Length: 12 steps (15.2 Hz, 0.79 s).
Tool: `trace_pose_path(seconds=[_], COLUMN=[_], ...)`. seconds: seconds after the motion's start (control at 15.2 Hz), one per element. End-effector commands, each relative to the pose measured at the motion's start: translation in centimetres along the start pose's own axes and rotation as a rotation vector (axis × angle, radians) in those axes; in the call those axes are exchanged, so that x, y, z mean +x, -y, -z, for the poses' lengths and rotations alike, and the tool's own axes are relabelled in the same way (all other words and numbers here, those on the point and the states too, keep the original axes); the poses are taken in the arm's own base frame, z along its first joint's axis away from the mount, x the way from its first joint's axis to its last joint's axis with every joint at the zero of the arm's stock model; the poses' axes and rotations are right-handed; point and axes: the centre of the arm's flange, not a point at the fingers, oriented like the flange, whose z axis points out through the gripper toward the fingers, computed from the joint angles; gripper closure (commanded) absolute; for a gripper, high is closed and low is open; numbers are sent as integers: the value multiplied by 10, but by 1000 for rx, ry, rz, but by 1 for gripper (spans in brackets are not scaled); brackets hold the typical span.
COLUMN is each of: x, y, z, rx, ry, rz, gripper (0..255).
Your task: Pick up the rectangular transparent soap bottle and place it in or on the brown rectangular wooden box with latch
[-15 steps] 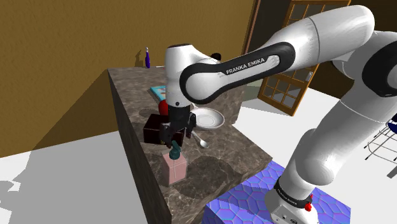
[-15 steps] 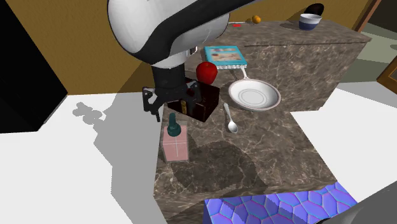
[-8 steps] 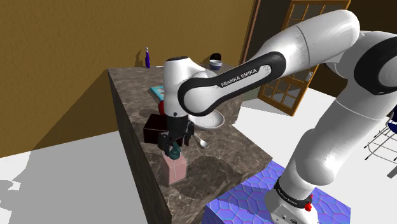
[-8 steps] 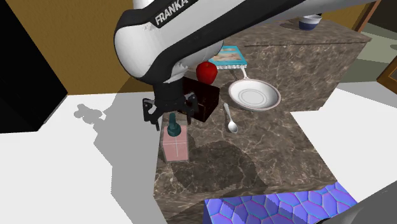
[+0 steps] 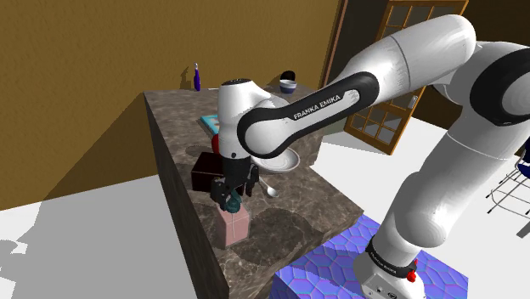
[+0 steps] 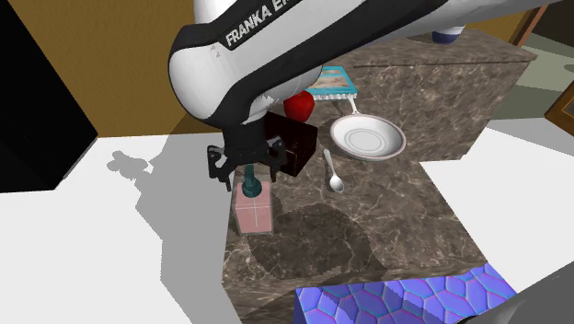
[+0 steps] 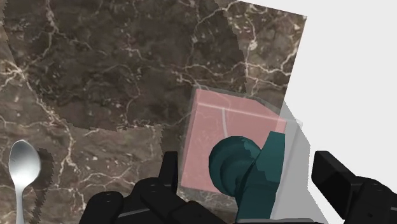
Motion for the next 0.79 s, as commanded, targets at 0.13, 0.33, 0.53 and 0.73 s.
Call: trace_pose_path(seconds=[0.13, 0.33, 0.53, 0.73], x=[0, 0, 0, -1], y=[0, 0, 0, 0], z=[0, 0, 0, 10], rx=[0, 0, 0, 0], ry=[0, 0, 0, 0], rz=[0, 0, 0, 0], gripper=[255, 255, 255, 255])
